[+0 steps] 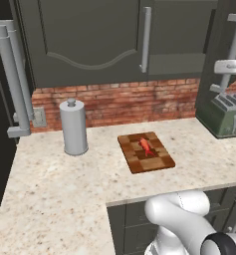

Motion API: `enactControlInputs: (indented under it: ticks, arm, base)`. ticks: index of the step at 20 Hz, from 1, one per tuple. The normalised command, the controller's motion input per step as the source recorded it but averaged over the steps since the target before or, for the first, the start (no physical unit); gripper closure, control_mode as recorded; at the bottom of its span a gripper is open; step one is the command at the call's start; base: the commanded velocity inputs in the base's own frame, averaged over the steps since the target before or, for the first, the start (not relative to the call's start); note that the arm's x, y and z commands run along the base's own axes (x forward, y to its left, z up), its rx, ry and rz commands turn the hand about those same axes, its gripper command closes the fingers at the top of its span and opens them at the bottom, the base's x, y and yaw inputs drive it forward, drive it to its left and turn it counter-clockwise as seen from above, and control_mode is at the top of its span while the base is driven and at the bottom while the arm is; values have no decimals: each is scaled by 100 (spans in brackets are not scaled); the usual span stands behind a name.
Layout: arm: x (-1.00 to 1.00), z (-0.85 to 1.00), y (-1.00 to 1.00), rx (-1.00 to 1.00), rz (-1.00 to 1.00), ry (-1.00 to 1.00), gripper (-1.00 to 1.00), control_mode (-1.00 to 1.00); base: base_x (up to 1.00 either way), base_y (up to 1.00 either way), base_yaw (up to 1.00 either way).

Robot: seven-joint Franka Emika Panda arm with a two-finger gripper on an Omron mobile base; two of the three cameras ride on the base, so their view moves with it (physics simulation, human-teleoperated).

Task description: Open the cabinet, retrieve the rolling pin, and place it next to the meat on the cutting board to prepare for tenderizing.

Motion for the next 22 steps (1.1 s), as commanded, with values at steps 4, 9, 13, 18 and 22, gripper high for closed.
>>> enactControlInputs:
  ticks: [4,9,13,18,22]
  arm:
    - [-69,-7,21,-3,0,-10,-100,-100]
    - [-52,-1,57,-10,0,-6,-100,-100]
    - [-7,0,98,-19,0,-2,-100,-100]
    - [17,-9,100,-26,0,1,-100,-100]
    - [11,-46,88,-36,1,0,-100,-100]
  base:
    - [0,0,0]
    - [0,0,0]
    - [0,0,0]
    - [0,0,0]
    - [0,0,0]
